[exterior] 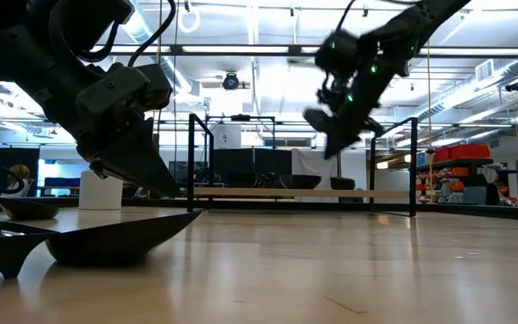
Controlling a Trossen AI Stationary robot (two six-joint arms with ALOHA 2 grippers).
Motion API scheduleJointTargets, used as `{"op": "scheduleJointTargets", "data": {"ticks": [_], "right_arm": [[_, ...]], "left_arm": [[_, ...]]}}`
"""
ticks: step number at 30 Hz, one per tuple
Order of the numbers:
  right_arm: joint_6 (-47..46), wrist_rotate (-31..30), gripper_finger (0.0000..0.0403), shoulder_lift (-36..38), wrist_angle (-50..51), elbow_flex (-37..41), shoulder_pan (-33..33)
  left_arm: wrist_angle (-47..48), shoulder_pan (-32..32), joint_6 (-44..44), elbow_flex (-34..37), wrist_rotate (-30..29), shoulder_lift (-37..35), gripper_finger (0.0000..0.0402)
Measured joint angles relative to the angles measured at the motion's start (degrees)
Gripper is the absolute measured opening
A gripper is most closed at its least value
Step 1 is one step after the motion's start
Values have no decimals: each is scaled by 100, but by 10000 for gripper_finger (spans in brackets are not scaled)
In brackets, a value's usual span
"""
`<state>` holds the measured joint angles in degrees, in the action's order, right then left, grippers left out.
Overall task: Pick & Place Mini shaped plates
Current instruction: Stack the black teardrop shaped bowl on top of the other black teardrop shaped bowl on the shelf
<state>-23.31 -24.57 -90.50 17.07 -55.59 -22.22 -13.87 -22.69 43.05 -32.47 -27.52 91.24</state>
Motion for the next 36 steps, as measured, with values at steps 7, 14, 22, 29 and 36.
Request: {"op": "scheduleJointTargets", "data": {"ticks": [7, 14, 22, 29, 36], "right_arm": [[677, 10, 8, 53, -1863, 0, 1174], [1177, 6, 9, 45, -3071, 0, 2545], [1180, -5, 9, -343, -3122, -2, 3733], [1043, -599, 9, -864, -3109, -2, 4234], [1091, -949, 9, -968, -3047, 0, 4269]], "left_arm": [[-8, 1, -1, 0, -113, 0, 12], [975, -171, -67, -199, 172, -550, 5], [4551, -914, 926, -1193, -41, -1523, 5], [6624, -1620, 3295, -1167, 465, -1646, 22], [6639, -1775, 4621, -344, 1125, -1641, 62]]}}
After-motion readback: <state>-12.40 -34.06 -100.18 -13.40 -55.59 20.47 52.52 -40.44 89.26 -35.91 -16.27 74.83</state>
